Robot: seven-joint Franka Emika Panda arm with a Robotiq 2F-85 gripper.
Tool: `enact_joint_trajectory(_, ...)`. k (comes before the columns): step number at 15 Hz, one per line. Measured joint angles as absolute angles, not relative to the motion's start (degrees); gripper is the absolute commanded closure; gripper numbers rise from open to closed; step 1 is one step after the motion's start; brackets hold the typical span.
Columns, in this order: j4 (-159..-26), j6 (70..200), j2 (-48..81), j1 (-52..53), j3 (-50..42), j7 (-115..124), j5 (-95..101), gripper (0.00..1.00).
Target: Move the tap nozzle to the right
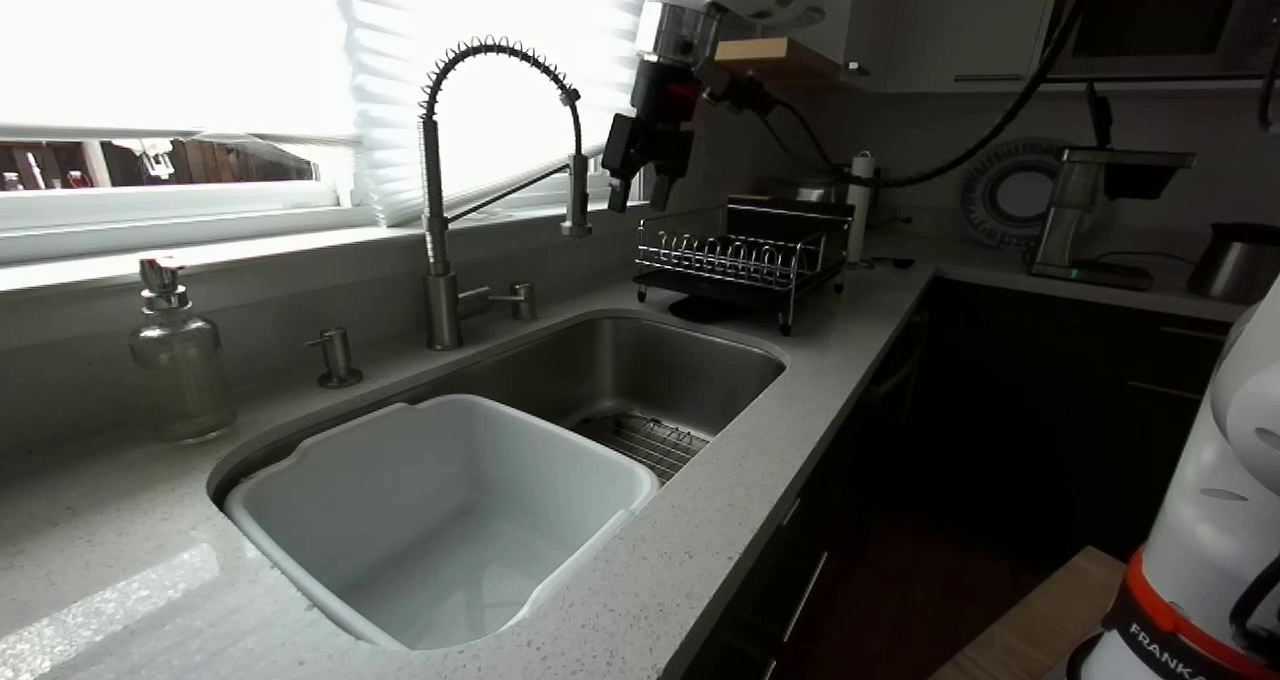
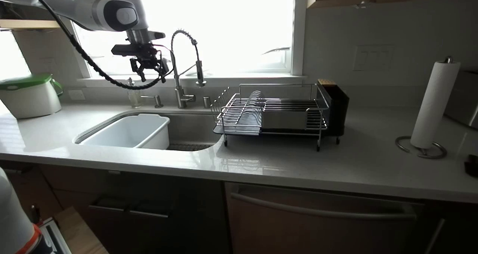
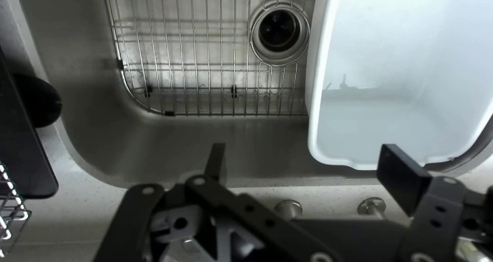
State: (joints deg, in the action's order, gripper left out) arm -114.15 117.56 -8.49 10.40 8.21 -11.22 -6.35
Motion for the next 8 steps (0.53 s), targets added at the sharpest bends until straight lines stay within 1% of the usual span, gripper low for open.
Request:
enact_joint_trajectory(2, -114.76, 115.22, -10.24, 10.26, 8.2, -9.59, -6.38, 0.01)
enact_joint_trajectory(8, -117.08, 114.82, -12.83, 10.28, 8.22, -9.46, -6.53, 0.0)
